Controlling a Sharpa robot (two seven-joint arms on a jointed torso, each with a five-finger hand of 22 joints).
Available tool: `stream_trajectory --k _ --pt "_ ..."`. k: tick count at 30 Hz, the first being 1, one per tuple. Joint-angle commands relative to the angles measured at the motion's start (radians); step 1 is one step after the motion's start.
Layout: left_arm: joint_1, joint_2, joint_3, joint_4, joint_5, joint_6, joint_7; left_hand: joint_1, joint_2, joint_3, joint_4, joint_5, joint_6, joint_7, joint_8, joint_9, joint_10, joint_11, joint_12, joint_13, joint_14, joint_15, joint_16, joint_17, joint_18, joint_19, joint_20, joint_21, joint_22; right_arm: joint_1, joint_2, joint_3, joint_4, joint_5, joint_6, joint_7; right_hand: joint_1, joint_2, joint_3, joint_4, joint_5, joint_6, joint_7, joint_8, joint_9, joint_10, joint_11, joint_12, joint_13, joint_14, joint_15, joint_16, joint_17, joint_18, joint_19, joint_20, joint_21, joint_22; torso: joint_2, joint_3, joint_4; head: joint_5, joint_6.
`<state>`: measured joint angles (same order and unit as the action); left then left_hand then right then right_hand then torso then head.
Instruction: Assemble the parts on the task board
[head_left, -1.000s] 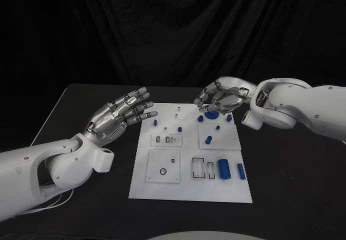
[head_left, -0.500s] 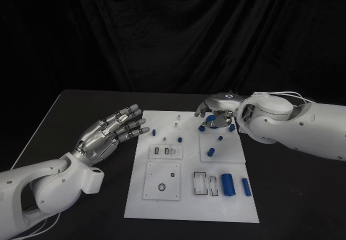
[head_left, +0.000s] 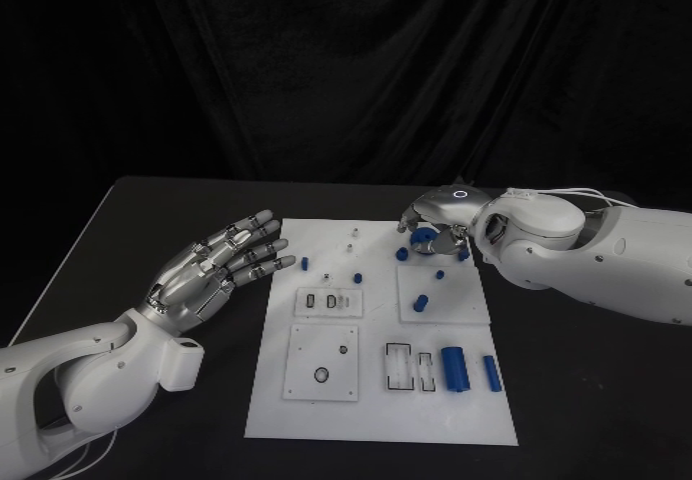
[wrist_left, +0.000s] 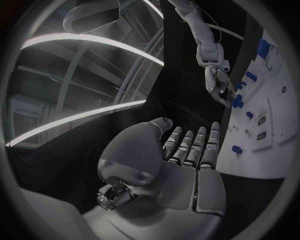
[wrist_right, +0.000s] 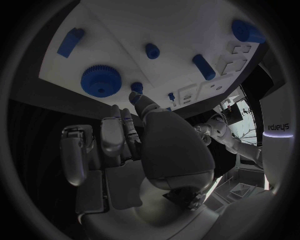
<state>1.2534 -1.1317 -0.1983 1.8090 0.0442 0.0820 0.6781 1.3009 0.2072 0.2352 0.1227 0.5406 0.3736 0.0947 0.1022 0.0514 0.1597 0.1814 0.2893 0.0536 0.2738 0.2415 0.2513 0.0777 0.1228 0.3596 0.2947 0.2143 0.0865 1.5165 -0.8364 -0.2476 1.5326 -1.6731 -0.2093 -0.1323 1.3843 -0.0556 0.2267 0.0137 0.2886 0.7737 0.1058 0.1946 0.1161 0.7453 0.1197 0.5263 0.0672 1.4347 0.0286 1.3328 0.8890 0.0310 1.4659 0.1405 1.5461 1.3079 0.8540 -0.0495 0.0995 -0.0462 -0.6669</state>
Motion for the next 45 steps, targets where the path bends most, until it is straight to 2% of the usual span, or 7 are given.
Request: stream_trajectory --k 1,12,18,25,28,31,45 --pt "0.003 0.003 0.001 0.001 0.020 0.017 0.152 -0.010 0.002 0.008 0.001 0.002 0.008 -0.001 0.006 0.001 -0.001 0.008 0.005 -0.001 -0.002 0.007 0.004 -0.001 -0.007 -0.007 -0.003 -0.004 -0.001 -0.007 -0.003 0.001 -0.002 -0.030 -0.021 -0.025 -0.003 -0.011 0.006 0.002 -0.006 0.009 -0.001 -0.007 0.002 0.007 -0.005 -0.005 0.001 0.007 -0.004 -0.007 0.001 -0.014 0.069 -0.010 0.001 0.189 0.002 0.0002 -0.0009 0.001 -0.003" --pt "0.003 0.004 0.001 -0.004 0.023 0.019 0.152 -0.011 0.002 0.014 -0.002 0.005 0.009 0.001 0.006 0.001 -0.002 0.011 0.005 -0.001 -0.001 0.009 0.007 -0.001 -0.010 -0.006 -0.003 -0.003 -0.002 -0.018 -0.010 0.001 0.002 -0.006 -0.034 0.016 -0.002 -0.021 0.026 -0.007 0.026 0.020 -0.003 -0.024 0.005 0.031 -0.007 -0.024 0.003 0.017 -0.007 -0.004 0.029 -0.018 0.077 -0.012 0.006 0.205 0.006 0.0020 -0.0011 -0.001 -0.011" --pt "0.003 0.002 0.001 0.001 0.023 0.020 0.151 -0.012 0.002 0.019 -0.004 0.006 0.011 0.002 0.007 0.001 -0.002 0.012 0.006 -0.001 0.002 0.012 0.011 0.000 -0.012 -0.005 -0.003 -0.003 -0.001 -0.029 -0.010 0.001 -0.006 -0.004 -0.069 0.045 -0.007 -0.021 0.035 -0.007 0.010 0.031 0.001 -0.028 0.008 0.041 -0.010 -0.031 0.004 0.017 -0.010 -0.006 0.034 -0.018 0.077 -0.015 0.006 0.206 0.007 0.0018 0.0007 -0.010 -0.011" --pt "0.002 -0.001 0.000 0.002 0.024 0.019 0.149 -0.013 0.002 0.021 -0.005 0.006 0.013 0.003 0.007 0.002 -0.002 0.013 0.006 -0.001 0.003 0.013 0.013 0.000 -0.013 -0.005 -0.002 -0.003 -0.001 -0.040 -0.001 0.001 -0.020 0.004 -0.099 0.072 -0.011 -0.020 0.044 -0.004 0.002 0.047 0.006 -0.029 0.012 0.058 -0.012 -0.034 0.006 0.019 -0.011 -0.006 0.042 -0.018 0.077 -0.016 0.006 0.206 0.008 0.0007 -0.0028 -0.005 -0.013" --pt "0.002 -0.002 0.000 0.002 0.024 0.018 0.150 -0.014 0.002 0.024 -0.005 0.007 0.016 0.003 0.008 0.002 -0.001 0.014 0.008 -0.001 0.005 0.014 0.015 0.000 -0.014 -0.004 -0.003 -0.002 -0.001 -0.043 0.004 0.001 -0.025 0.015 -0.098 0.079 -0.014 -0.019 0.048 -0.002 0.007 0.045 0.008 -0.033 0.012 0.062 -0.011 -0.036 0.006 0.019 -0.010 -0.007 0.044 -0.018 0.077 -0.016 0.006 0.206 0.008 0.0004 -0.0013 -0.004 -0.015" --pt "0.002 -0.001 0.000 0.001 0.023 0.019 0.149 -0.014 0.002 0.027 -0.006 0.008 0.019 0.004 0.009 0.003 -0.001 0.015 0.009 -0.001 0.006 0.016 0.018 0.000 -0.016 -0.003 -0.003 -0.002 -0.001 -0.045 0.007 0.001 -0.029 0.019 -0.095 0.083 -0.010 -0.018 0.071 -0.005 0.045 0.048 0.020 -0.042 0.012 0.070 -0.007 -0.047 0.004 0.018 -0.005 -0.009 0.047 -0.017 0.075 -0.013 0.004 0.203 0.009 0.0008 0.0014 -0.007 -0.016" --pt "0.002 0.002 -0.001 -0.005 0.023 0.019 0.143 -0.018 -0.001 0.037 -0.009 0.011 0.029 0.006 0.013 0.004 0.004 0.021 0.017 0.000 0.010 0.021 0.025 0.001 -0.021 -0.001 -0.003 0.000 -0.001 -0.052 0.019 0.001 -0.038 0.024 -0.076 0.087 -0.015 -0.021 0.087 -0.002 0.037 0.054 0.029 -0.049 0.013 0.086 -0.007 -0.055 0.003 0.015 -0.004 -0.013 0.044 -0.016 0.072 -0.010 0.003 0.198 0.010 0.0010 -0.0009 -0.005 -0.016"
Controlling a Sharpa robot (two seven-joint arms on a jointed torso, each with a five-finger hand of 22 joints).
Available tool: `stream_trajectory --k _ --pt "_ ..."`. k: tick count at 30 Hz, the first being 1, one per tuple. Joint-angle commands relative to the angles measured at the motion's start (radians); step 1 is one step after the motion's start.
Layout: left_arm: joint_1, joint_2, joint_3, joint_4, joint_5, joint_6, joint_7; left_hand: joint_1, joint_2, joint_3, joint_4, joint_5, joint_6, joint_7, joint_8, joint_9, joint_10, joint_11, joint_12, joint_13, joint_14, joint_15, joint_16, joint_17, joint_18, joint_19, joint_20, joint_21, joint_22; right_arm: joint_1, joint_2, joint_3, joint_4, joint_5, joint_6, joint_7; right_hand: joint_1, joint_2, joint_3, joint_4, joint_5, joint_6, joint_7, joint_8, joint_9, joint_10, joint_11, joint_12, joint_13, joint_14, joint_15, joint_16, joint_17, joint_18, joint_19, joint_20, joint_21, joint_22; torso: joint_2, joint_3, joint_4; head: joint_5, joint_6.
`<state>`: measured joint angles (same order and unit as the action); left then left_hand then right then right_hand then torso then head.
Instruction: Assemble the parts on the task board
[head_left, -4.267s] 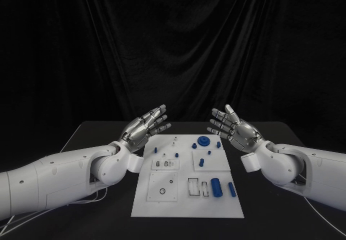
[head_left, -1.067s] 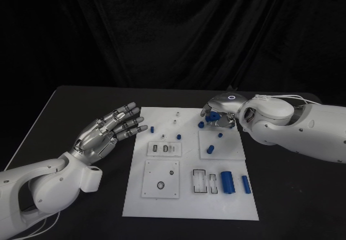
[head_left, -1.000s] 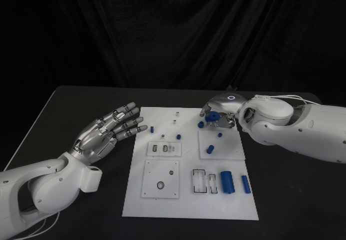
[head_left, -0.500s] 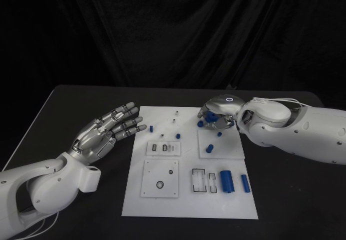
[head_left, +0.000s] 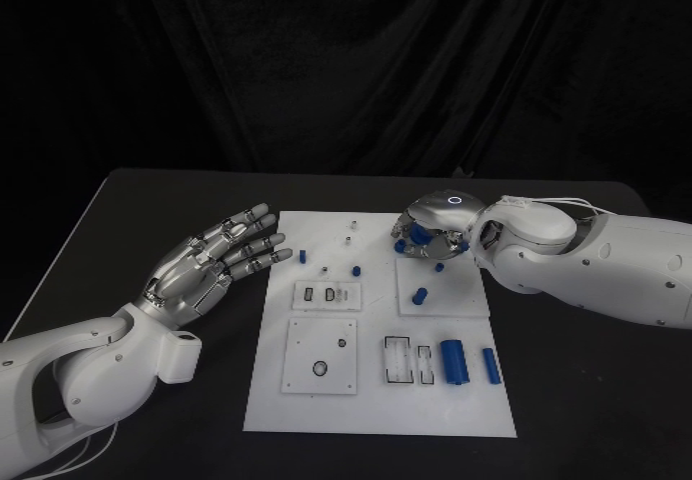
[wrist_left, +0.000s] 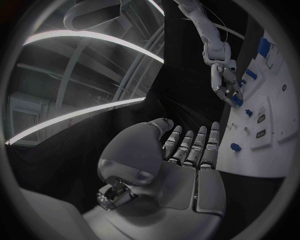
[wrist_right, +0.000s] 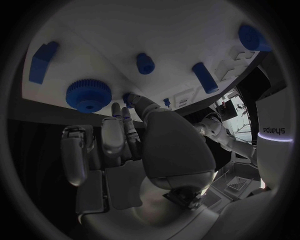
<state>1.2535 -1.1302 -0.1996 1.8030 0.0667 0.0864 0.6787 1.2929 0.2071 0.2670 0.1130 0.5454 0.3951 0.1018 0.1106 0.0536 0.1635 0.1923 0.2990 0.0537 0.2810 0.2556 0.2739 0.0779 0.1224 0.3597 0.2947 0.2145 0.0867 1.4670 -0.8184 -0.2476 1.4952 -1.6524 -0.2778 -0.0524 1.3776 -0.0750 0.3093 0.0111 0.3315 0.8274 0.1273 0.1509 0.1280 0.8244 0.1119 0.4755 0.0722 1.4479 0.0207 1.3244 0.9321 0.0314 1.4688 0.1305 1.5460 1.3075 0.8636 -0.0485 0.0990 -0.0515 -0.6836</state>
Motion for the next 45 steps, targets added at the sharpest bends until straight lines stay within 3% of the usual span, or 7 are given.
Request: stream_trajectory --k 1,12,18,21,30,39,45 --pt "0.002 0.001 0.000 0.000 0.001 0.014 0.142 -0.010 -0.001 0.006 0.001 0.007 0.008 -0.001 0.004 0.002 0.000 0.010 0.007 0.000 0.003 0.006 0.003 0.001 -0.021 -0.001 -0.003 -0.001 -0.001 -0.003 0.001 0.001 0.000 0.003 -0.009 0.007 -0.009 -0.002 0.006 0.002 -0.007 0.002 0.009 -0.006 0.002 0.009 0.001 -0.006 -0.002 0.002 0.004 -0.005 0.001 -0.016 0.069 0.000 0.003 0.198 0.001 0.0001 -0.0004 0.000 0.000" --pt "0.002 0.003 0.000 -0.005 0.001 0.016 0.137 -0.011 -0.001 0.008 0.000 0.008 0.010 0.000 0.005 0.002 0.001 0.012 0.009 0.000 0.004 0.008 0.004 0.001 -0.022 -0.001 -0.003 0.000 -0.002 -0.007 0.006 0.001 -0.002 0.004 0.003 0.008 -0.018 -0.010 0.049 0.013 -0.022 0.063 0.024 0.001 0.016 0.090 -0.014 -0.031 -0.003 0.007 -0.008 -0.007 0.017 -0.017 0.072 -0.009 0.005 0.205 0.001 -0.0001 -0.0002 -0.001 -0.005" --pt "0.002 0.004 -0.001 -0.008 0.001 0.018 0.134 -0.012 -0.001 0.011 0.000 0.008 0.012 0.002 0.006 0.002 0.002 0.014 0.010 0.000 0.005 0.009 0.006 0.001 -0.024 -0.001 -0.002 0.000 -0.002 -0.008 0.009 0.001 -0.005 0.004 -0.015 0.013 -0.018 -0.006 0.068 0.018 -0.025 0.119 0.018 0.019 0.034 0.139 -0.025 -0.049 -0.003 0.009 -0.017 -0.010 0.022 -0.018 0.074 -0.018 0.006 0.209 0.001 -0.0001 -0.0005 -0.001 -0.005" --pt "0.002 0.003 -0.002 -0.009 0.001 0.017 0.133 -0.013 -0.001 0.012 0.000 0.008 0.013 0.002 0.006 0.002 0.002 0.015 0.011 0.000 0.005 0.010 0.007 0.001 -0.024 0.000 -0.002 0.000 -0.002 -0.008 0.011 0.001 -0.007 0.004 -0.034 0.019 -0.014 0.012 0.069 0.019 -0.029 0.204 -0.006 0.063 0.072 0.218 -0.046 -0.059 -0.001 0.014 -0.035 -0.011 0.031 -0.020 0.078 -0.033 0.008 0.216 0.002 0.0000 -0.0002 -0.001 -0.004" --pt "0.002 -0.002 -0.002 -0.007 0.001 0.012 0.130 -0.014 -0.002 0.015 0.000 0.009 0.012 0.004 0.006 0.002 0.002 0.017 0.012 0.000 -0.001 0.010 0.004 -0.001 -0.026 -0.003 -0.003 -0.002 -0.003 -0.007 0.009 0.001 0.000 0.005 -0.077 0.021 -0.021 0.018 0.057 0.024 -0.023 0.233 -0.027 0.084 0.119 0.277 -0.060 -0.112 -0.004 0.018 -0.047 -0.018 0.039 -0.021 0.080 -0.046 0.009 0.220 0.002 0.0002 -0.0006 0.008 0.000" --pt "0.002 -0.013 -0.002 -0.003 0.001 0.004 0.126 -0.015 -0.002 0.016 -0.001 0.009 0.015 0.004 0.006 0.002 0.003 0.018 0.013 0.000 -0.001 0.010 0.004 -0.001 -0.027 -0.004 -0.003 -0.002 -0.003 0.028 0.046 0.002 -0.004 0.023 -0.080 0.010 -0.023 0.017 0.053 0.025 -0.024 0.233 -0.028 0.087 0.130 0.286 -0.062 -0.125 -0.005 0.019 -0.048 -0.018 0.043 -0.021 0.081 -0.048 0.010 0.222 0.002 -0.0009 -0.0009 0.011 0.000" --pt "0.002 -0.013 -0.002 -0.005 0.001 -0.001 0.129 -0.015 -0.003 0.017 -0.001 0.009 0.015 0.005 0.007 0.002 0.004 0.019 0.015 0.000 -0.003 0.011 0.003 -0.002 -0.027 -0.005 -0.003 -0.003 -0.003 0.051 0.128 0.004 -0.065 0.028 -0.080 0.014 -0.025 0.019 0.051 0.028 -0.022 0.226 -0.028 0.084 0.141 0.290 -0.060 -0.144 -0.006 0.029 -0.047 0.001 0.085 -0.028 0.094 -0.049 0.019 0.248 0.002 -0.0011 -0.0004 0.009 0.009"
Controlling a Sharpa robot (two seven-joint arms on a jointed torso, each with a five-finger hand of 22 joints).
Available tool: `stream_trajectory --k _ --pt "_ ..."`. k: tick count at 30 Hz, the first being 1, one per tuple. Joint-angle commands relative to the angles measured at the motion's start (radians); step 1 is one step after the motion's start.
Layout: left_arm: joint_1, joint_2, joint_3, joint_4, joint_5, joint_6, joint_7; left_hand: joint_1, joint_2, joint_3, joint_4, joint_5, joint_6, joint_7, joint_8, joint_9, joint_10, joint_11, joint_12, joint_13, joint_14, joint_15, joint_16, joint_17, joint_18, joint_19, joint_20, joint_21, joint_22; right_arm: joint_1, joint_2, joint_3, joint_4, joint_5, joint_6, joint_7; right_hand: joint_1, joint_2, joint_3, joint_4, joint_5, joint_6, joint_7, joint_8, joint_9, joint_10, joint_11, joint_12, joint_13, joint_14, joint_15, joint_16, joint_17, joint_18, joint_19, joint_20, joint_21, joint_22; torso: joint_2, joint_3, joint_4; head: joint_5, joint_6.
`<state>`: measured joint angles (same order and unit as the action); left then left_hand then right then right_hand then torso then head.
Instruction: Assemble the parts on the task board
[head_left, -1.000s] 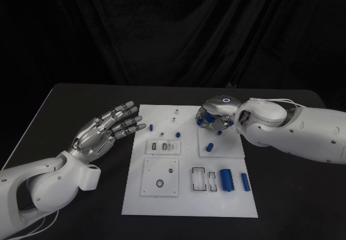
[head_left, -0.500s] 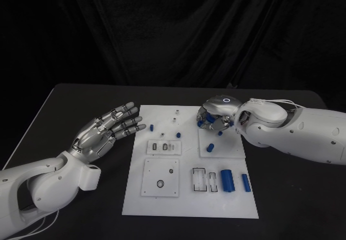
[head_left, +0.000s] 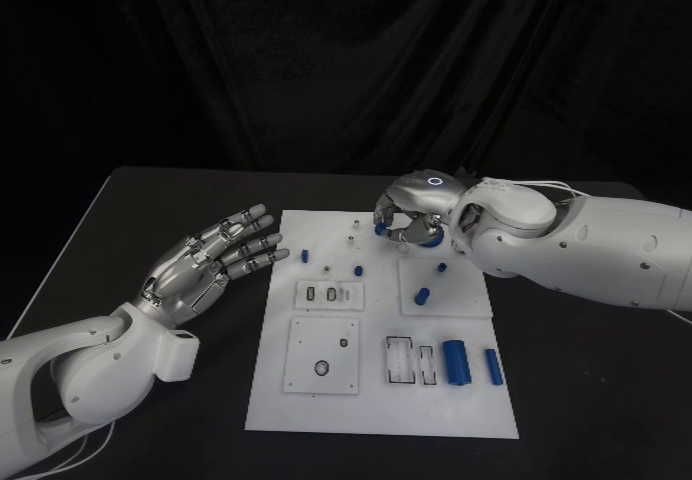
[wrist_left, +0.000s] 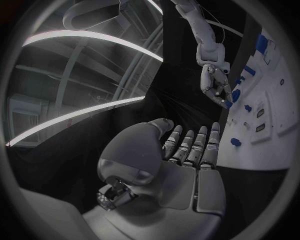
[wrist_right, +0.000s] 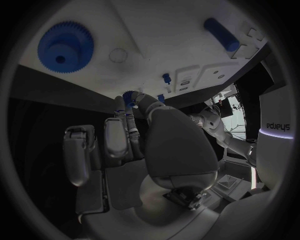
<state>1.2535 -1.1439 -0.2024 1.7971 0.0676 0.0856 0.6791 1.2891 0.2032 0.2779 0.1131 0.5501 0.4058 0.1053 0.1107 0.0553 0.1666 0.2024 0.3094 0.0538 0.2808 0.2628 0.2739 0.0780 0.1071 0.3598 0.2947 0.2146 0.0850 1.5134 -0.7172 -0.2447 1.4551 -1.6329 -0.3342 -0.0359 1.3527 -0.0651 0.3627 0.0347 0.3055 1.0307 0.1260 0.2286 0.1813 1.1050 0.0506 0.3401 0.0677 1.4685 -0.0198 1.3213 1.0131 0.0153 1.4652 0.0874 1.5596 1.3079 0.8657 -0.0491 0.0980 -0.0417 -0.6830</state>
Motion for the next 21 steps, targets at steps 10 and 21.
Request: stream_trajectory --k 10,21 --pt "0.002 0.015 0.000 -0.004 0.000 -0.001 0.132 -0.012 0.001 0.009 -0.002 0.006 0.007 0.002 0.007 0.001 0.003 0.010 0.008 0.001 -0.004 0.003 0.004 -0.002 -0.012 -0.005 -0.004 -0.003 -0.001 0.010 0.131 0.004 -0.118 0.009 -0.040 -0.026 0.001 0.010 -0.002 0.003 0.014 0.013 -0.022 0.001 0.098 0.012 0.003 -0.027 -0.001 0.012 -0.005 0.010 0.017 -0.012 0.099 -0.005 0.006 0.249 0.000 -0.0021 0.0016 0.003 0.014" --pt "0.002 0.015 0.000 -0.002 0.000 -0.007 0.138 -0.014 0.001 0.013 -0.002 0.007 0.007 0.004 0.008 0.001 0.007 0.012 0.013 0.002 0.000 0.002 0.009 -0.001 -0.012 -0.003 -0.004 -0.002 -0.001 0.006 0.165 0.005 -0.179 0.009 -0.024 -0.048 0.001 0.008 -0.001 0.002 0.017 0.004 -0.014 -0.006 0.104 0.012 0.007 -0.043 0.000 0.011 -0.002 0.010 0.017 -0.011 0.097 -0.002 0.005 0.247 0.000 -0.0002 0.0035 0.000 0.021"
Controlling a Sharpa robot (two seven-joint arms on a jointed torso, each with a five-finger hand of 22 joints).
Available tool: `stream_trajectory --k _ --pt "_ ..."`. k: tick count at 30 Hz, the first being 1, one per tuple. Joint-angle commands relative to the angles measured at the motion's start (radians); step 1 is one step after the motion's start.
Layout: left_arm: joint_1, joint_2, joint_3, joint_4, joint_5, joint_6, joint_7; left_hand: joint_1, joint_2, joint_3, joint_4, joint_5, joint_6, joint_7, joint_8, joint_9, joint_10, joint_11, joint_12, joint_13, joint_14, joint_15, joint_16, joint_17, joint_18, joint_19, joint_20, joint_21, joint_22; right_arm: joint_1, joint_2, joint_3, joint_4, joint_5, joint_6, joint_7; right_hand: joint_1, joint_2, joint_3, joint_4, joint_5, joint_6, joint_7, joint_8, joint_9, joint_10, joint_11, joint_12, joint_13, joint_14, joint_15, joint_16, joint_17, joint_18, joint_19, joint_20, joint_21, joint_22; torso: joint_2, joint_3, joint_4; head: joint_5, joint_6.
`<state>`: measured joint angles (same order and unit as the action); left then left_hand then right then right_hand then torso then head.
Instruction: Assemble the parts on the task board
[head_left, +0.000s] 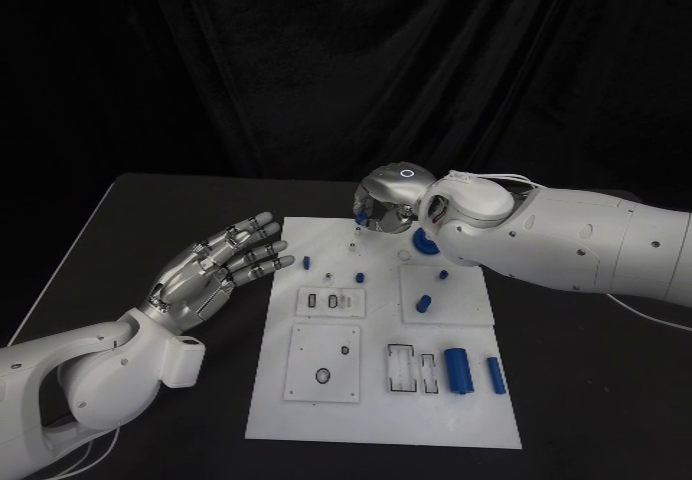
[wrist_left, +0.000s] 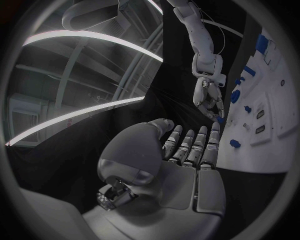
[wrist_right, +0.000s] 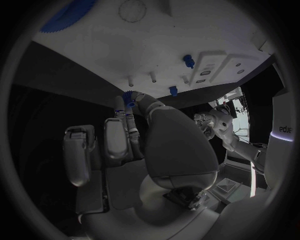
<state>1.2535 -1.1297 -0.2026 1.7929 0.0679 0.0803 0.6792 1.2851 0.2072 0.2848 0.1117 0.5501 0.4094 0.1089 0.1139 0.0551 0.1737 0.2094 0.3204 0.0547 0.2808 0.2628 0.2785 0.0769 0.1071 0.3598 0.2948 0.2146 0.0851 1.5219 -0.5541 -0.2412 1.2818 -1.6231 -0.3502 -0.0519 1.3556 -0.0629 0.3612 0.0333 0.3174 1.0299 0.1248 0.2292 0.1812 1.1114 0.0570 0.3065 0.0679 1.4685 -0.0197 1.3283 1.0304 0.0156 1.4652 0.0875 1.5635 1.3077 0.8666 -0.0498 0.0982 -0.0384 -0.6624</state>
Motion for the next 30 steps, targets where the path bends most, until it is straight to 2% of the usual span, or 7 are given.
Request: stream_trajectory --k 1,6,16,27,30 --pt "0.002 0.001 0.000 0.002 0.000 -0.002 0.139 -0.010 -0.003 0.006 -0.001 0.007 0.004 0.001 0.004 0.001 0.000 0.005 0.002 0.001 0.000 0.002 0.004 0.000 -0.013 -0.003 -0.004 -0.002 -0.001 -0.003 0.003 0.001 -0.007 0.000 -0.006 -0.033 -0.002 0.006 0.001 0.003 0.005 0.005 -0.013 -0.006 0.104 0.005 0.001 -0.009 -0.001 0.011 -0.002 0.003 0.000 -0.012 0.097 -0.002 0.001 0.247 -0.001 0.0006 0.0040 -0.004 0.000" --pt "0.002 0.003 0.000 -0.005 0.000 -0.007 0.145 -0.012 -0.004 0.011 -0.001 0.007 0.009 0.002 0.006 0.002 0.005 0.006 0.009 0.002 0.006 0.002 0.012 0.001 -0.012 -0.001 -0.005 0.000 -0.001 -0.008 0.005 0.001 -0.014 0.000 0.006 -0.035 -0.002 0.006 0.001 0.003 0.005 0.003 -0.012 -0.008 0.105 0.005 0.002 -0.012 -0.001 0.011 -0.001 0.002 0.000 -0.012 0.097 -0.002 0.001 0.247 -0.001 0.0010 0.0043 -0.006 -0.004" --pt "0.002 0.007 -0.002 -0.013 0.000 -0.007 0.146 -0.012 -0.004 0.012 -0.002 0.007 0.009 0.002 0.006 0.002 0.006 0.006 0.011 0.002 0.008 0.002 0.014 0.002 -0.012 0.000 -0.005 0.000 -0.001 -0.023 0.009 0.001 -0.025 0.000 0.020 -0.026 -0.003 0.006 0.001 0.004 0.004 0.000 -0.010 -0.010 0.106 0.005 0.003 -0.016 0.000 0.011 0.000 0.003 0.001 -0.012 0.097 -0.001 0.002 0.248 -0.001 -0.0002 -0.0007 -0.002 -0.011" --pt "0.002 0.009 -0.003 -0.012 0.000 -0.007 0.144 -0.013 -0.004 0.014 -0.002 0.008 0.009 0.003 0.006 0.002 0.007 0.006 0.012 0.002 0.009 0.002 0.016 0.002 -0.012 -0.001 -0.005 0.000 -0.001 -0.037 0.008 0.001 -0.027 0.017 0.002 -0.004 -0.003 0.007 0.002 0.004 0.003 -0.001 -0.009 -0.012 0.107 0.005 0.004 -0.018 0.000 0.010 0.000 0.002 0.000 -0.012 0.097 0.000 0.001 0.247 0.001 0.0007 0.0013 -0.008 -0.023" --pt "0.002 0.009 -0.004 -0.012 0.000 -0.007 0.143 -0.013 -0.004 0.014 -0.002 0.008 0.009 0.003 0.006 0.002 0.007 0.006 0.012 0.002 0.009 0.002 0.016 0.002 -0.012 -0.001 -0.005 0.000 -0.001 -0.038 0.009 0.001 -0.024 0.024 0.000 0.000 -0.003 0.007 0.002 0.004 0.003 -0.003 -0.008 -0.013 0.108 0.004 0.005 -0.020 0.000 0.010 0.001 0.002 0.000 -0.012 0.097 0.000 0.001 0.247 0.001 0.0007 -0.0003 -0.006 -0.024"
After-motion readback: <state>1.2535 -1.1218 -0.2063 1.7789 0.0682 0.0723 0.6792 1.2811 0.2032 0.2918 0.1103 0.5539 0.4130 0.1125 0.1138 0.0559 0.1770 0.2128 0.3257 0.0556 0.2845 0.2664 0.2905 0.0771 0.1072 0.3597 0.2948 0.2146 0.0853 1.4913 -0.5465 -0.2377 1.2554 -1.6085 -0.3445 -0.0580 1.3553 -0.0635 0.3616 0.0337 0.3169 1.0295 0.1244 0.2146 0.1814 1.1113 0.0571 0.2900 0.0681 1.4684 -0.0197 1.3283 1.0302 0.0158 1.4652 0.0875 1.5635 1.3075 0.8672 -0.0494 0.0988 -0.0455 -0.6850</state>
